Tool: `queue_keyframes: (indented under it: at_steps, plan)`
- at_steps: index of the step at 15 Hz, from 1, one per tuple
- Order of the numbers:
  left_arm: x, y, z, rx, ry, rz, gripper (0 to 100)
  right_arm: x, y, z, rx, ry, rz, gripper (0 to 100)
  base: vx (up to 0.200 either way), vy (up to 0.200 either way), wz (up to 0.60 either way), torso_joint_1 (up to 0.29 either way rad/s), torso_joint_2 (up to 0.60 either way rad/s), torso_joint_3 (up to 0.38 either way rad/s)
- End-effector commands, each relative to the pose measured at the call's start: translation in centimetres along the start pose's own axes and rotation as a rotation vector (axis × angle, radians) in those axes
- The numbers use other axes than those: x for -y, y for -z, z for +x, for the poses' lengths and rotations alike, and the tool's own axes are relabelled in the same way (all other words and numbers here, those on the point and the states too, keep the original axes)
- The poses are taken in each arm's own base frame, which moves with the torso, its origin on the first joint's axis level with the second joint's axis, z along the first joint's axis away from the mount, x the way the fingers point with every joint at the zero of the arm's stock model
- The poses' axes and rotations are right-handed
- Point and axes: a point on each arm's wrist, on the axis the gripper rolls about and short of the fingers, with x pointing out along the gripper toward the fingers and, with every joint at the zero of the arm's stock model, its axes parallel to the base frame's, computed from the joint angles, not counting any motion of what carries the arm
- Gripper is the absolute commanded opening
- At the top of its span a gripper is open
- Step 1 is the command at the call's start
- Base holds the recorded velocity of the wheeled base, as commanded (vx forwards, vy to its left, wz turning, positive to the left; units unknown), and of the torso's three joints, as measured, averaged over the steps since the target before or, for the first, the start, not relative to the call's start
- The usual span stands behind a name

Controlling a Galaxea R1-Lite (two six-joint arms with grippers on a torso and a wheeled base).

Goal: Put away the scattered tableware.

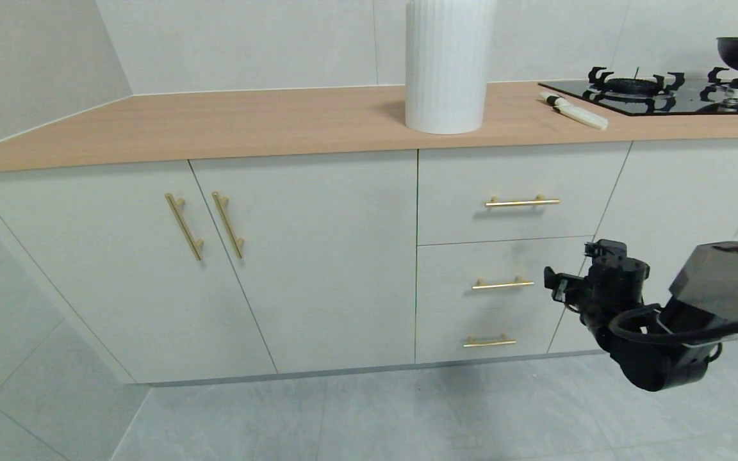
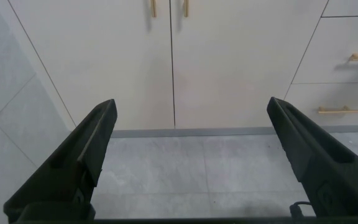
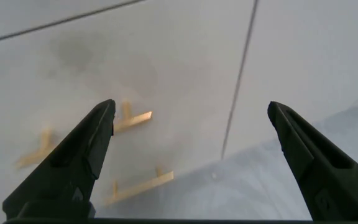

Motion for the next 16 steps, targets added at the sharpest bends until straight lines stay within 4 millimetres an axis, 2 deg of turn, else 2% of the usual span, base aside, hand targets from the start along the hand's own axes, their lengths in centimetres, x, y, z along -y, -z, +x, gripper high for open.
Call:
queue_keyframes:
  at_steps: [1,4,5,6,7,9,10,12,14,16]
  plan:
    - [0.0,0.0,0.0,0.000,0.000,-0.001,100,1.7,-6.3,-9.3,0.046,-0.057,0.009,100,0.000,0.000,0.00,0.000,0.00,0.000]
    - [0.0,0.0,0.0,0.000,0.000,-0.001,100,4.8,-9.6,-16.9,0.027,-0.061,-0.007,100,0.000,0.000,0.00,0.000,0.00,0.000]
    - [0.0,0.0,0.0,0.000,0.000,0.000,100,5.3,-10.2,-18.2,0.030,-0.061,-0.006,100,0.000,0.000,0.00,0.000,0.00,0.000]
    - [0.0,0.0,0.0,0.000,0.000,0.000,100,6.8,-12.0,-22.1,0.032,-0.072,-0.015,100,0.000,0.000,0.00,0.000,0.00,0.000]
    - [0.0,0.0,0.0,0.000,0.000,-0.001,100,7.9,-12.7,-24.5,0.027,-0.085,-0.046,100,0.000,0.000,0.00,0.000,0.00,0.000]
    - [0.0,0.0,0.0,0.000,0.000,0.000,100,10.5,-12.7,-29.7,-0.023,-0.104,-0.106,100,0.000,0.000,0.00,0.000,0.00,0.000]
    - [0.0,0.0,0.0,0.000,0.000,0.000,100,11.4,-12.6,-31.7,-0.030,-0.114,-0.108,100,0.000,0.000,0.00,0.000,0.00,0.000]
    - [0.0,0.0,0.0,0.000,0.000,-0.001,100,12.7,-12.6,-34.3,-0.005,-0.113,-0.099,100,0.000,0.000,0.00,0.000,0.00,0.000]
    - [0.0,0.0,0.0,0.000,0.000,0.000,100,14.9,-11.1,-37.8,0.066,-0.055,-0.092,100,0.000,0.000,0.00,0.000,0.00,0.000]
    - [0.0,0.0,0.0,0.000,0.000,0.000,100,16.1,-9.8,-40.4,0.127,0.021,-0.118,100,0.000,0.000,0.00,0.000,0.00,0.000]
